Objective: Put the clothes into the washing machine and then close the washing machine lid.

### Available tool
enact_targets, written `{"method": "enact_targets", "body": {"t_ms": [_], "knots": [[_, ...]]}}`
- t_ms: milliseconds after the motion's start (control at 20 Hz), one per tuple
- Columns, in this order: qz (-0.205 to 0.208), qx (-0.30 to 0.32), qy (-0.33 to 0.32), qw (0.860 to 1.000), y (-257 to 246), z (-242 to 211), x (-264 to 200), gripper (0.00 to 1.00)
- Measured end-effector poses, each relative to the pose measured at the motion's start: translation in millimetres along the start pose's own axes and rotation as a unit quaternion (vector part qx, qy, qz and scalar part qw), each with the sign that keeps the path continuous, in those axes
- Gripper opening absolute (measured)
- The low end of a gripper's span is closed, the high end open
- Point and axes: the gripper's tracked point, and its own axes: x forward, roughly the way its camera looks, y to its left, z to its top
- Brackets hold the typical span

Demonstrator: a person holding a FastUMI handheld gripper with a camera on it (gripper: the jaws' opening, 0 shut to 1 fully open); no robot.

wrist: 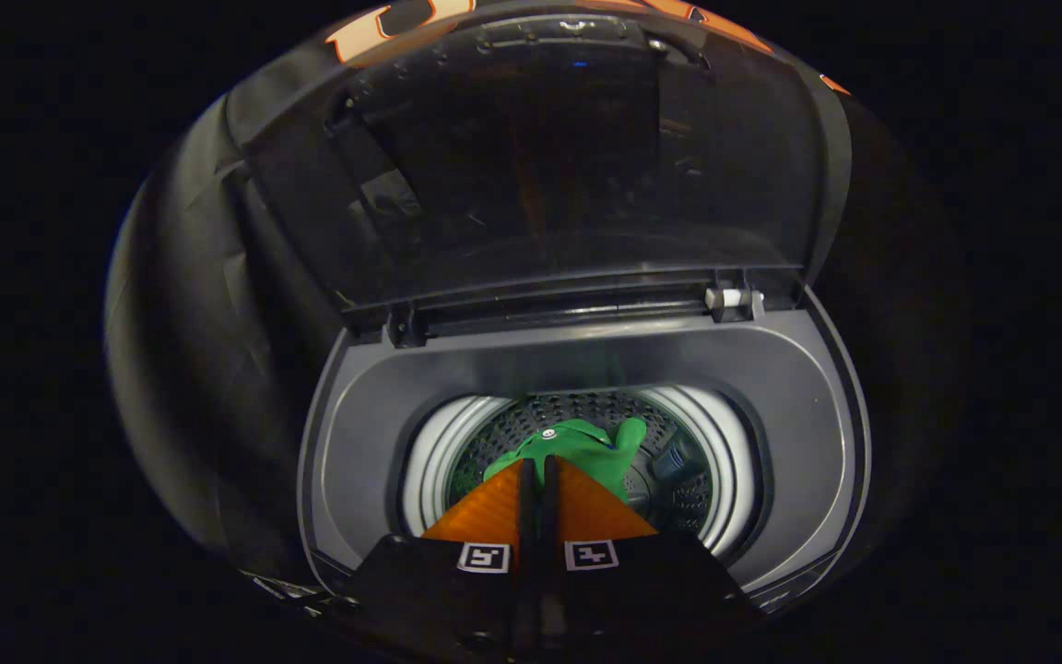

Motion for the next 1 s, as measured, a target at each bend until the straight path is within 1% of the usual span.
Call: {"method": "enact_targets", "body": {"t_ms": [50, 250, 350, 450, 600, 700, 750, 950, 1000], "knots": [[0.0, 0.001, 0.012, 1.0, -0.1, -4.6, 4.5, 0.08], [-0.008, -0.002, 0.007, 1.0, -4.3, 6.4, 12.7, 0.08], [-0.01, -0.008, -0.001, 1.0, -5.1, 12.5, 11.1, 0.08], [-0.008, -0.006, -0.003, 1.0, -4.7, 10.1, 10.6, 0.09], [-0.017, -0.011, -0.006, 1.0, -6.9, 3.9, 7.4, 0.09], [-0.019, -0.01, -0.015, 1.0, -5.7, 3.4, 3.4, 0.11], [-0.013, -0.01, -0.015, 1.0, -1.8, 2.5, 1.1, 0.29], [-0.025, -0.009, -0.024, 0.999, -8.0, 2.3, -13.9, 1.0], [-0.028, -0.008, -0.03, 0.999, -9.0, 3.8, -19.6, 1.0]]}}
